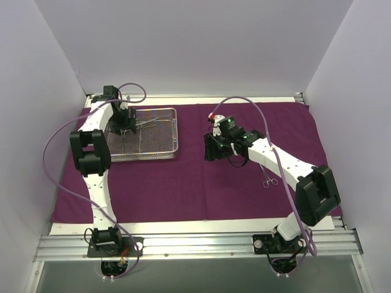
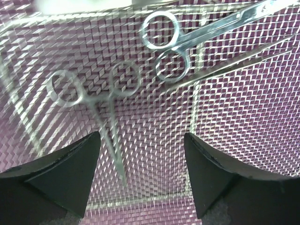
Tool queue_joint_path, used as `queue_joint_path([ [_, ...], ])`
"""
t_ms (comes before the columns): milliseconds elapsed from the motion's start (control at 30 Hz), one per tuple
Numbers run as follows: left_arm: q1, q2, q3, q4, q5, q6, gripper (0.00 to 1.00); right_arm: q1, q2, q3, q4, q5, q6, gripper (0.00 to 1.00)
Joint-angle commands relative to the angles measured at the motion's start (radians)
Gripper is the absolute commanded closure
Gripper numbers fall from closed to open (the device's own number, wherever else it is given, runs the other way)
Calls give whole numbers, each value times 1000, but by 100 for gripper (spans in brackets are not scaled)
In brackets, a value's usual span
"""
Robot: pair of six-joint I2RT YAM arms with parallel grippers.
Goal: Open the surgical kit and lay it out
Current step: Adjust the medical item in the container, then pick up the medical item from the container.
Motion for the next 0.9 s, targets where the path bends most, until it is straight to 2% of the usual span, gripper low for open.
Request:
queue_joint_path([
  [0, 13, -125, -33, 38, -64, -63, 20, 11, 8, 37, 1, -15, -8, 56],
  [133, 5, -191, -138, 44, -105, -85, 23, 13, 3, 35, 0, -19, -16, 56],
  [200, 4, -214, -194, 56, -113, -93, 28, 13, 3, 37, 1, -21, -18, 56],
  [267, 1, -205, -211, 53, -101, -96, 32, 13, 2, 40, 1, -24, -21, 56],
  [333, -5, -192, -218, 44, -96, -105, 41, 13, 2, 41, 1, -24, -31, 56],
  [533, -8, -139, -230, 54, -115, -120, 51, 11, -6, 35, -5, -29, -44, 56],
  [867, 2, -65, -179, 71, -115, -140, 50, 10, -30, 15, -15, -26, -57, 56],
])
